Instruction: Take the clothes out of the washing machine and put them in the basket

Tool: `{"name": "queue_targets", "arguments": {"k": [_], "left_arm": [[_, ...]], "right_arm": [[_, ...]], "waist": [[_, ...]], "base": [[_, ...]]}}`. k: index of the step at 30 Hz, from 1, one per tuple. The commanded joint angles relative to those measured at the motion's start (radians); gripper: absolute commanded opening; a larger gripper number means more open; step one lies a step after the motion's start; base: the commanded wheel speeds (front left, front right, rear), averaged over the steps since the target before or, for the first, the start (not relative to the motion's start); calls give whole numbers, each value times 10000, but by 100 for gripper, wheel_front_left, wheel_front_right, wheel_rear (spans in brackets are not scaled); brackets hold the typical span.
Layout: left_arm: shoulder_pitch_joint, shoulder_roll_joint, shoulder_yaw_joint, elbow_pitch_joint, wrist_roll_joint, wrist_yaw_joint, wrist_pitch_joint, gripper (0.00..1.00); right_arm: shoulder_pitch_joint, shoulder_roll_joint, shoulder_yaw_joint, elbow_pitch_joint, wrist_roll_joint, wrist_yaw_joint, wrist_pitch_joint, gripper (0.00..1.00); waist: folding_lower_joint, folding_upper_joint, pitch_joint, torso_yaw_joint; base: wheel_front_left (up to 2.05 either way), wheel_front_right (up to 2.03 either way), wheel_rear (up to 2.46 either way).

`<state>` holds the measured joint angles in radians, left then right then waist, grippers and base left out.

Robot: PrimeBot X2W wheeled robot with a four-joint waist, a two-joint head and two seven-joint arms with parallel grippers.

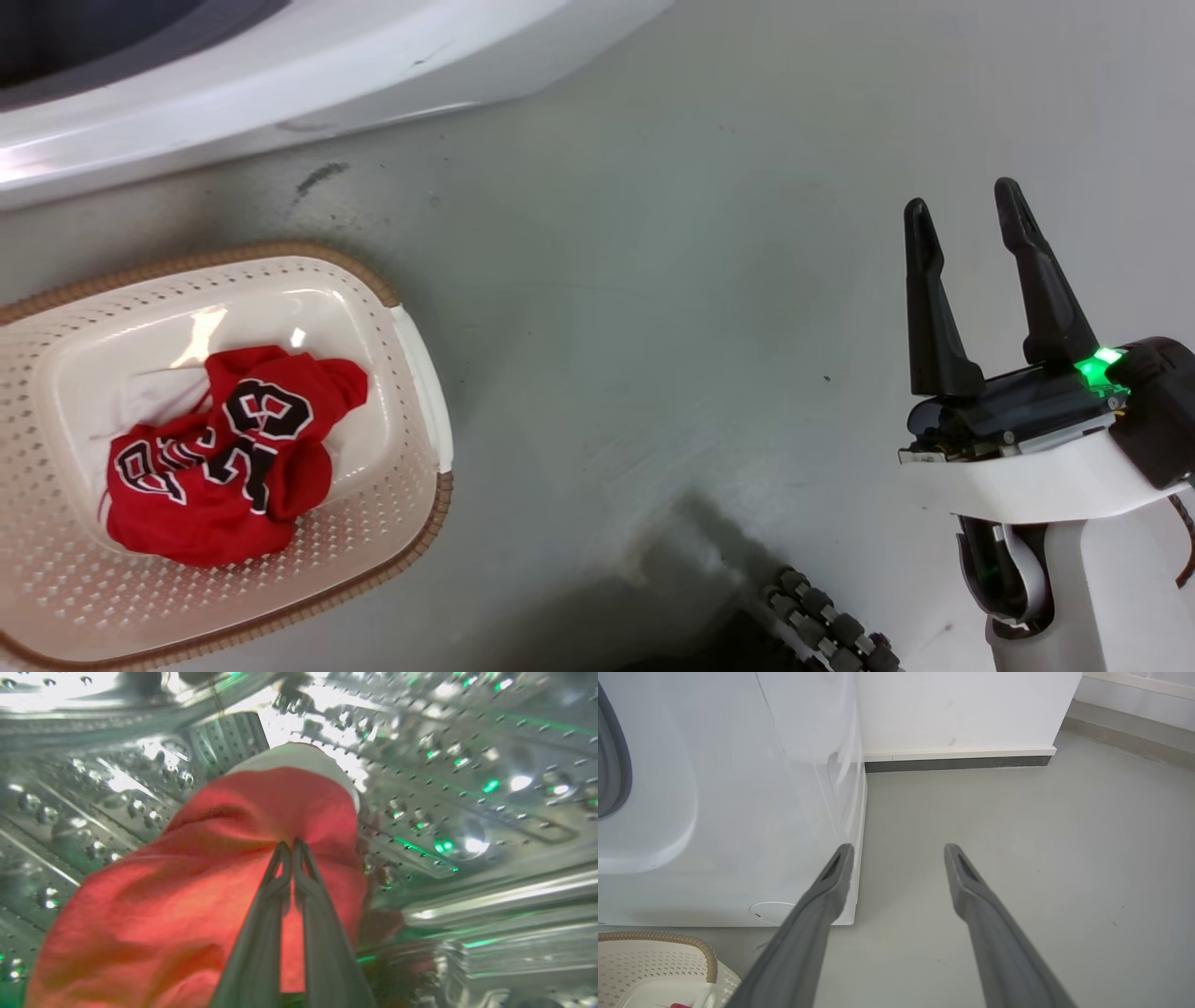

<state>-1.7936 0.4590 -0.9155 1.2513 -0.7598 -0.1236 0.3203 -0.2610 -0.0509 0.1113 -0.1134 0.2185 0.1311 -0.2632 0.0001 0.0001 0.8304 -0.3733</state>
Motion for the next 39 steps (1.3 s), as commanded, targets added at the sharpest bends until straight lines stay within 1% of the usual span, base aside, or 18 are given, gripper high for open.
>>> {"name": "queue_targets", "arguments": {"k": [1, 7, 12, 16, 20, 29, 39], "left_arm": [[174, -72, 14, -26, -19, -42, -120, 0], [400, -196, -19, -172, -168, -48, -611, 0], [717, -200, -82, -346, -391, -52, -693, 0], [1013, -155, -172, -624, -595, -55, -796, 0], [1522, -196, -260, -1012, -852, -57, -1130, 0], [3256, -146, -577, -1773, -1337, -57, -2288, 0], [5355, 51, -809, -2640, -1806, -57, -3928, 0]], "right_arm": [[23, 13, -10, 32, -34, -7, -23, 100], [65, 11, -34, 114, -248, -7, -23, 100], [129, 13, -9, 204, -391, -7, -23, 100], [137, 11, -48, 258, -469, -7, -23, 100], [226, 11, -87, 348, -546, -7, -23, 100], [490, 10, -164, 565, -742, -7, -23, 100], [1206, 8, -192, 794, -996, -7, -23, 100]], "waist": [[-1, -1, -166, 129], [-1, -1, -594, 430], [-1, -1, -931, 657], [-1, -1, -1138, 796], [-1, -1, -1443, 984], [-1, -1, -2582, 1393], [-1, -1, -4126, 1846]], "base": [[0, 0, 0], [0, 0, 0], [0, 0, 0], [0, 0, 0], [0, 0, 0], [0, 0, 0], [0, 0, 0]]}}
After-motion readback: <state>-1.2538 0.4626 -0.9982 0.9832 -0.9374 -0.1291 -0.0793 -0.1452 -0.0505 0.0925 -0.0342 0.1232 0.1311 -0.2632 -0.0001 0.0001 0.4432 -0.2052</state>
